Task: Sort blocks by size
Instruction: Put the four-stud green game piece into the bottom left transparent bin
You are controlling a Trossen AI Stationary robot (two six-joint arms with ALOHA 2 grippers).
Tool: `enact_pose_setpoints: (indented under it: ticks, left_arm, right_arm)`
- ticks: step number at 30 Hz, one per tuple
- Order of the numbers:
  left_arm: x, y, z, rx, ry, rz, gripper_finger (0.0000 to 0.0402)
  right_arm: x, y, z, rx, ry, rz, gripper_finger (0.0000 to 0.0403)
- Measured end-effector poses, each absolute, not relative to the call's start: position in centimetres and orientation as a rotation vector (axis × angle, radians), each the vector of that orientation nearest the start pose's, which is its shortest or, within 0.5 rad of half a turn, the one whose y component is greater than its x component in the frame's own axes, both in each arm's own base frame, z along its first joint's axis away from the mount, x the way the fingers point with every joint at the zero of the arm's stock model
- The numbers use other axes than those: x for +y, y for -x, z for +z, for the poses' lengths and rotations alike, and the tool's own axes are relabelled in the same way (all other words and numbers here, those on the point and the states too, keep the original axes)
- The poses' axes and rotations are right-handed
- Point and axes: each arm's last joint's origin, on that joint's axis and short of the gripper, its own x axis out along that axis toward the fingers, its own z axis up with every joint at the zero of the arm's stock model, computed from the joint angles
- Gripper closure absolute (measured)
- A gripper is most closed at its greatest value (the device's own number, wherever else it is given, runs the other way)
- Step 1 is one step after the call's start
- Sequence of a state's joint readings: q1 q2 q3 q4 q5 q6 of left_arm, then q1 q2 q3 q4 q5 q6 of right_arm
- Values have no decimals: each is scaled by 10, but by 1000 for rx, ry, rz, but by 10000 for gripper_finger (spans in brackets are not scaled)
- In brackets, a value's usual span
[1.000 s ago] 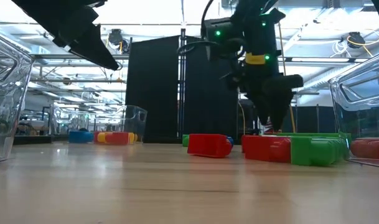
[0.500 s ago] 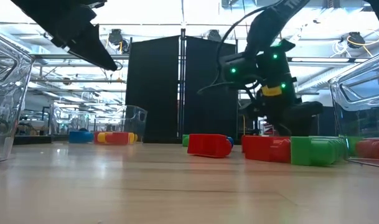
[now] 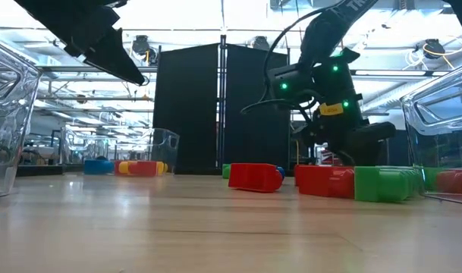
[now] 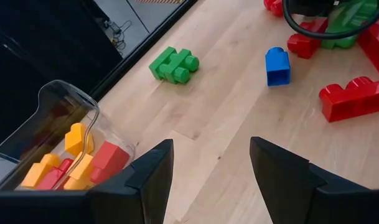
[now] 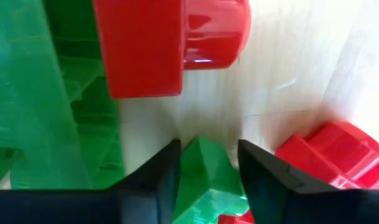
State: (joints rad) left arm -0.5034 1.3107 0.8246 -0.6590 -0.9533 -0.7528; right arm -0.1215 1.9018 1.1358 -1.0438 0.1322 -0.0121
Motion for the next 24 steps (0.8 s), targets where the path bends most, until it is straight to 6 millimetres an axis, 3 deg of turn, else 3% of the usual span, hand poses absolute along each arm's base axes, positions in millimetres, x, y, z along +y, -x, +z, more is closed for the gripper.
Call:
enact_pose_setpoints:
  ticks: [6, 9, 19, 24]
  left_arm:
    - [-91, -214, 220, 637, -72, 670, 190]
    - [-91, -214, 220, 636, -72, 670, 190]
    - [-91, -214, 220, 636, -72, 671, 190]
    - [-91, -214, 220, 636, -71, 670, 190]
  right_arm:
    - [-41, -298, 137, 1794, 22, -176, 332]
    - [-42, -301, 154, 1724, 24, -196, 341]
    - [-40, -293, 243, 1349, -21, -251, 282]
    - [-40, -275, 266, 1278, -84, -358, 281]
